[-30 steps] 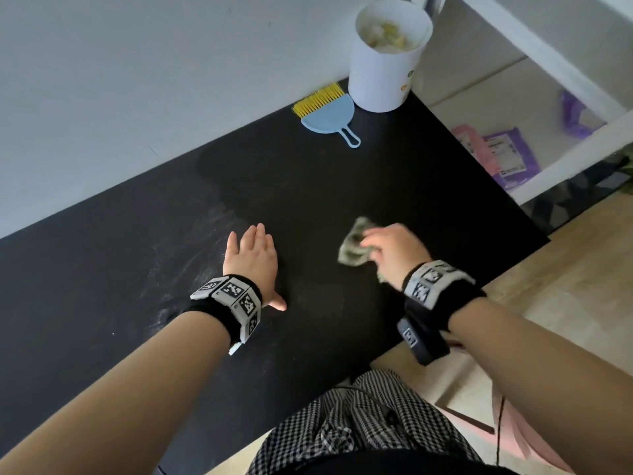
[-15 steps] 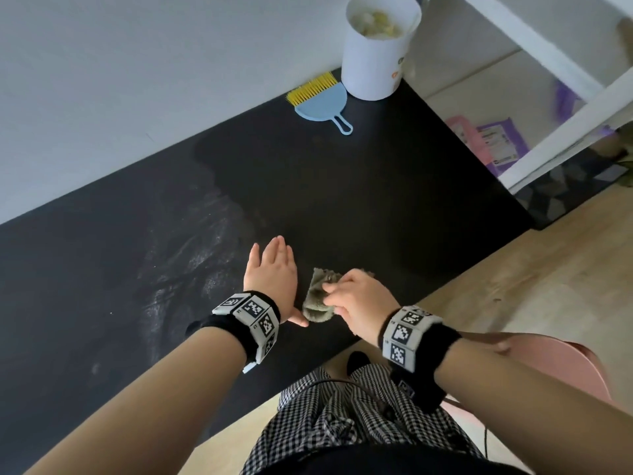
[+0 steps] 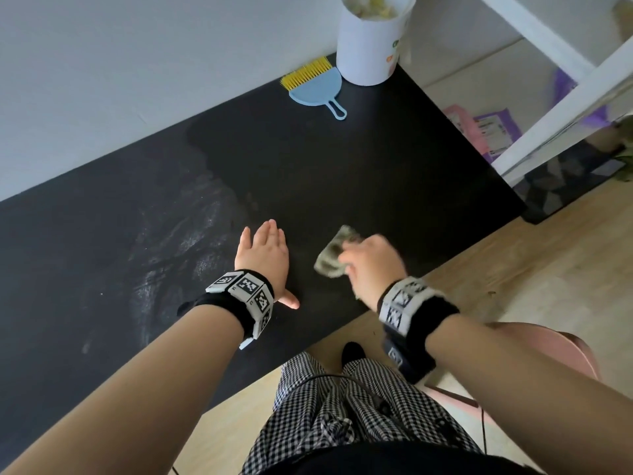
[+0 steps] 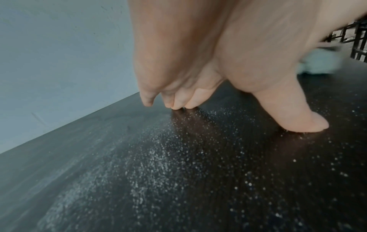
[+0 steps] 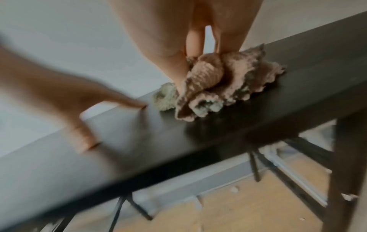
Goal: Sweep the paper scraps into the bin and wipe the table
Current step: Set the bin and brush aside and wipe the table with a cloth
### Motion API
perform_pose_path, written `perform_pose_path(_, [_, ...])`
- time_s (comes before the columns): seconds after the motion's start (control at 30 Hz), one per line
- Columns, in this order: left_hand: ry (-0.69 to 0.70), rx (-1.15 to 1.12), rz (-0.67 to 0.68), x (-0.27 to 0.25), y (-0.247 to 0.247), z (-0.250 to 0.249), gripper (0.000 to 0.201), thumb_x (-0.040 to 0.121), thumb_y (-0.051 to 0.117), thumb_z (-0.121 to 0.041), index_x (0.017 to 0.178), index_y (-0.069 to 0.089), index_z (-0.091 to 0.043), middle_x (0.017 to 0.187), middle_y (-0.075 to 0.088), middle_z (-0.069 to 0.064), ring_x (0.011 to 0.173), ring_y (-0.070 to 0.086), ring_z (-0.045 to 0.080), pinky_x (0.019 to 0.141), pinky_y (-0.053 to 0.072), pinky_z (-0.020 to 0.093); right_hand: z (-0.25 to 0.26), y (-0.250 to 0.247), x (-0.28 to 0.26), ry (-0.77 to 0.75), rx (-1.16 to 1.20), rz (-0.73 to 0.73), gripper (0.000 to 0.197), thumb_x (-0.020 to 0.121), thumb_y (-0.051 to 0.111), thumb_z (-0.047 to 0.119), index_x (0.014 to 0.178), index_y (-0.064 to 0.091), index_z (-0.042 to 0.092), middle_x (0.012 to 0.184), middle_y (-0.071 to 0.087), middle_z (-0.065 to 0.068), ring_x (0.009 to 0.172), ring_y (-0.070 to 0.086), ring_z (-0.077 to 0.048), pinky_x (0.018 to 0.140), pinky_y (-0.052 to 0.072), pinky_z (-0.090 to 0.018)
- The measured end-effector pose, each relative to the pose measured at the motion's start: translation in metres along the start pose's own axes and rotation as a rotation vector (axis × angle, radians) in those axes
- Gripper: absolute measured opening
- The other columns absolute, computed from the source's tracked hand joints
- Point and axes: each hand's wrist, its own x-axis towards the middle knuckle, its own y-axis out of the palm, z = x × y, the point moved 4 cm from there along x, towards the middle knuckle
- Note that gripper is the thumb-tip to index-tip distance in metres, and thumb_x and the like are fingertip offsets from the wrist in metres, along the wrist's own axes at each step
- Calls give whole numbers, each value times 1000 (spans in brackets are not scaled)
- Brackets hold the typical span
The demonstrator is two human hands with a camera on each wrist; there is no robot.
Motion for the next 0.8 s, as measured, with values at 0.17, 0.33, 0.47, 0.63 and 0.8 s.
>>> perform_pose_path(0.17, [-25, -19, 7, -4, -2, -1, 137, 59, 66, -77, 150, -5, -3, 158, -8, 13, 146, -9, 26, 118, 0, 48, 16, 14, -31, -195, 103, 109, 30, 92, 52, 20, 121, 61, 24, 137, 48, 4, 120, 47, -14, 102, 42, -27])
perform_pose_path(0.33, [79, -35, -47, -13, -8, -29, 134, 63, 66, -74, 150, -6, -3, 158, -10, 14, 146, -10, 27, 117, -1, 50, -45, -10, -27, -94, 102, -11, 30, 91, 53, 18, 119, 64, 21, 135, 54, 7, 121, 45, -14, 104, 41, -30])
perform_pose_path(0.47, [170, -6, -58, -20, -10, -65, 133, 64, 62, -77, 149, -9, -3, 158, -12, 15, 145, -12, 28, 117, -3, 51, -104, -25, -18, 183, 157, -232, 28, 86, 59, 17, 113, 68, 16, 125, 62, -5, 114, 56, -23, 101, 45, -35])
perform_pose_path(0.63, [190, 83, -64, -19, -11, -81, 133, 65, 59, -79, 149, -8, 0, 158, -10, 16, 146, -11, 28, 116, -4, 52, -72, -11, -30, 189, 70, -215, 27, 88, 55, 21, 112, 66, 20, 125, 60, -5, 110, 54, -26, 95, 48, -40])
perform_pose_path(0.8, [199, 129, -75, -18, -11, -82, 134, 64, 56, -81, 149, -7, 0, 158, -7, 15, 146, -9, 27, 117, -3, 50, -32, 5, -68, -191, 93, -179, 20, 70, 75, 5, 89, 75, 11, 105, 73, -3, 92, 64, -26, 69, 60, -37])
